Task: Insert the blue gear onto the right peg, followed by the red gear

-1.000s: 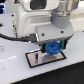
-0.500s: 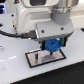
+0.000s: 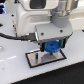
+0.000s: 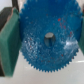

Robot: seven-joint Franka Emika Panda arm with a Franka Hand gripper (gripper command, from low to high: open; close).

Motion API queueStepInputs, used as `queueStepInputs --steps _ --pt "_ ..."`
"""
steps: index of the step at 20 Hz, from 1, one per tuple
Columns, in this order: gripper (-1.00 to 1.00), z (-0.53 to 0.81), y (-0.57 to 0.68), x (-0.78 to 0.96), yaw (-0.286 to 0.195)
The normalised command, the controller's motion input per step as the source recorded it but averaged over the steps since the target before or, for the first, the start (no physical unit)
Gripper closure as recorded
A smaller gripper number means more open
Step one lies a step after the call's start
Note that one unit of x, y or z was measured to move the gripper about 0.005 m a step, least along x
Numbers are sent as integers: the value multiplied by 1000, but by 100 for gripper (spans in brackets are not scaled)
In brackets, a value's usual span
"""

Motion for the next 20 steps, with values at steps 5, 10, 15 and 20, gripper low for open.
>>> queueStepInputs --steps 5,10,15,20 --pt "100 381 -105 395 0" --pt "100 68 -31 317 0" --pt "100 -111 -51 251 0" --pt "100 -160 12 200 0"
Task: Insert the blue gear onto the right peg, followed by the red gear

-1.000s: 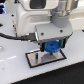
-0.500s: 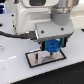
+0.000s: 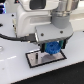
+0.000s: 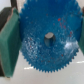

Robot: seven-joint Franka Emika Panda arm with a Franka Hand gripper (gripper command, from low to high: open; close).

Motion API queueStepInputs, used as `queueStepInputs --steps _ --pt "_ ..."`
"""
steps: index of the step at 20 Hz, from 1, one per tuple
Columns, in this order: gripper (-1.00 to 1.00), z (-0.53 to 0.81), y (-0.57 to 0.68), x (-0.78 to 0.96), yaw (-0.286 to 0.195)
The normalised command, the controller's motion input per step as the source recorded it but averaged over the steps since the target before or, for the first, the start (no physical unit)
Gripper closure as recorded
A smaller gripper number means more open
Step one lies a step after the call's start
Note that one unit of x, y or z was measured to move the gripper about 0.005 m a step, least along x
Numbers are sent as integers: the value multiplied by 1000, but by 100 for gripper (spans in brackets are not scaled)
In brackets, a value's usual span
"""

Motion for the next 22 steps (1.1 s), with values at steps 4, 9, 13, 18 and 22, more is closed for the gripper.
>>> queueStepInputs --steps 4,9,13,18,22 --pt "100 -3 12 210 0" --pt "100 210 15 178 0" --pt "100 201 119 306 0" --pt "100 57 25 212 0" --pt "100 -115 -60 159 0"
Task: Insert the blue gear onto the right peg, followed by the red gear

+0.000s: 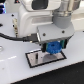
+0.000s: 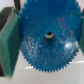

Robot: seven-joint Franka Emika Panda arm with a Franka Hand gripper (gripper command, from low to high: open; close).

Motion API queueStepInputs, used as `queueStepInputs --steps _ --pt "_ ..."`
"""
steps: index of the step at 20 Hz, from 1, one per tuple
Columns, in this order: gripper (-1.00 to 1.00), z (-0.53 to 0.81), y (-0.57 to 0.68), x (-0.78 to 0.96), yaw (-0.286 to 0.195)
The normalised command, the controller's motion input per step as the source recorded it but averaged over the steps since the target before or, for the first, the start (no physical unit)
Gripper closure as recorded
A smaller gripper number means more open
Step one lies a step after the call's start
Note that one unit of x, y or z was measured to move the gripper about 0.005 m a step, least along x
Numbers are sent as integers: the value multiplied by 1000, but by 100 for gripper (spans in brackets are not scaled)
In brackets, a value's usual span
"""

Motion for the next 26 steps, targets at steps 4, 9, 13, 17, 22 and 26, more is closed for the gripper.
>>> queueStepInputs --steps 4,9,13,17,22,26 --pt "100 -184 -107 160 0" --pt "100 -188 -88 170 0" --pt "100 -177 -15 45 0" --pt "100 -243 -48 52 0" --pt "100 65 -20 191 0" --pt "100 111 -4 156 0"
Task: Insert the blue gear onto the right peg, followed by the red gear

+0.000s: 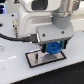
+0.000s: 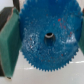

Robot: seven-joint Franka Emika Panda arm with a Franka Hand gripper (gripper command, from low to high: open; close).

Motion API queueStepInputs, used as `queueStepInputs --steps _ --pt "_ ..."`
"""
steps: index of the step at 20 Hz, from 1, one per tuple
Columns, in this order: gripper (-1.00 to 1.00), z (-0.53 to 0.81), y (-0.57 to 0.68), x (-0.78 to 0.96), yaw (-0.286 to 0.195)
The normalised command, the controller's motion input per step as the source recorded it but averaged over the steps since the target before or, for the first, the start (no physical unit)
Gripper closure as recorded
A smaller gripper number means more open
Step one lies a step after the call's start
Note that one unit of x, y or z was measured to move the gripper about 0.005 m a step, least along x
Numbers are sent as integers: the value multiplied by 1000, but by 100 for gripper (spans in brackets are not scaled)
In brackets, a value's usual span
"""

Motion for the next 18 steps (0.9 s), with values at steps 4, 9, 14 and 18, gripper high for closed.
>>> queueStepInputs --steps 4,9,14,18 --pt "100 249 -46 257 0" --pt "100 135 -45 105 0" --pt "100 43 -128 202 0" --pt "100 341 -56 295 0"
